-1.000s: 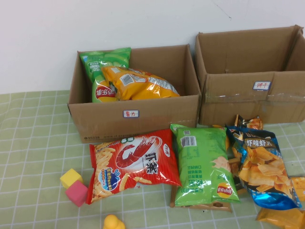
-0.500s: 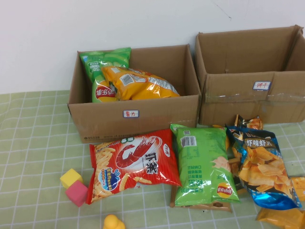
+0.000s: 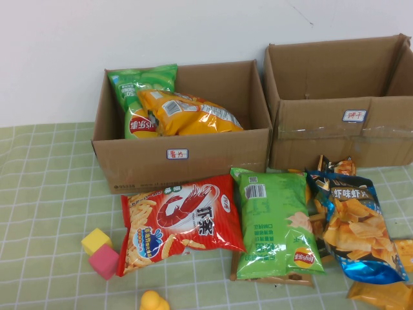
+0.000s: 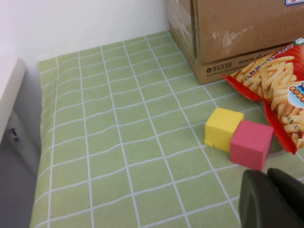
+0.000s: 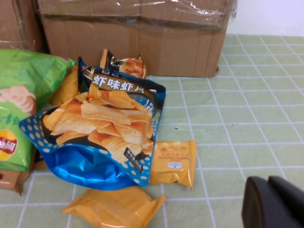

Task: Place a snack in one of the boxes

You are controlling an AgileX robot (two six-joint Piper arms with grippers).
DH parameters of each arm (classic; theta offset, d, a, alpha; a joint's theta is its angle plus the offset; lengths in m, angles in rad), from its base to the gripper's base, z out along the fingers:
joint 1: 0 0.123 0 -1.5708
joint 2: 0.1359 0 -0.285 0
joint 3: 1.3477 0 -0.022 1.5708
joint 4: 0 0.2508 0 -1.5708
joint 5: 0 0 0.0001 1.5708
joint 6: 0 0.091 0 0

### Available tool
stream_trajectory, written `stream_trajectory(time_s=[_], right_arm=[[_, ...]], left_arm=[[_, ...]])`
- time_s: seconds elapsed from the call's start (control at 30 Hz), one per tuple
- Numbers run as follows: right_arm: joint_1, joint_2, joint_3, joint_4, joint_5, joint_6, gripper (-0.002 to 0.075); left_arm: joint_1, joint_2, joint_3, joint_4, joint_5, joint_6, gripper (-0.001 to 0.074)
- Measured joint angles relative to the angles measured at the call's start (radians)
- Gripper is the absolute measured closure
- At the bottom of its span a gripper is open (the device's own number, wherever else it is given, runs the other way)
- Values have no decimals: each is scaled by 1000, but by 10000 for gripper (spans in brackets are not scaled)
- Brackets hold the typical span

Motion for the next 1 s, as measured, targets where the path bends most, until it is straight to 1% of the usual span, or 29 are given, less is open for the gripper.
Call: stream_trajectory(time_s=[1.0], right_arm=[[0,0,0,11,0,0,728]], left_arm=[[0,-2,0,15,0,-2,737]])
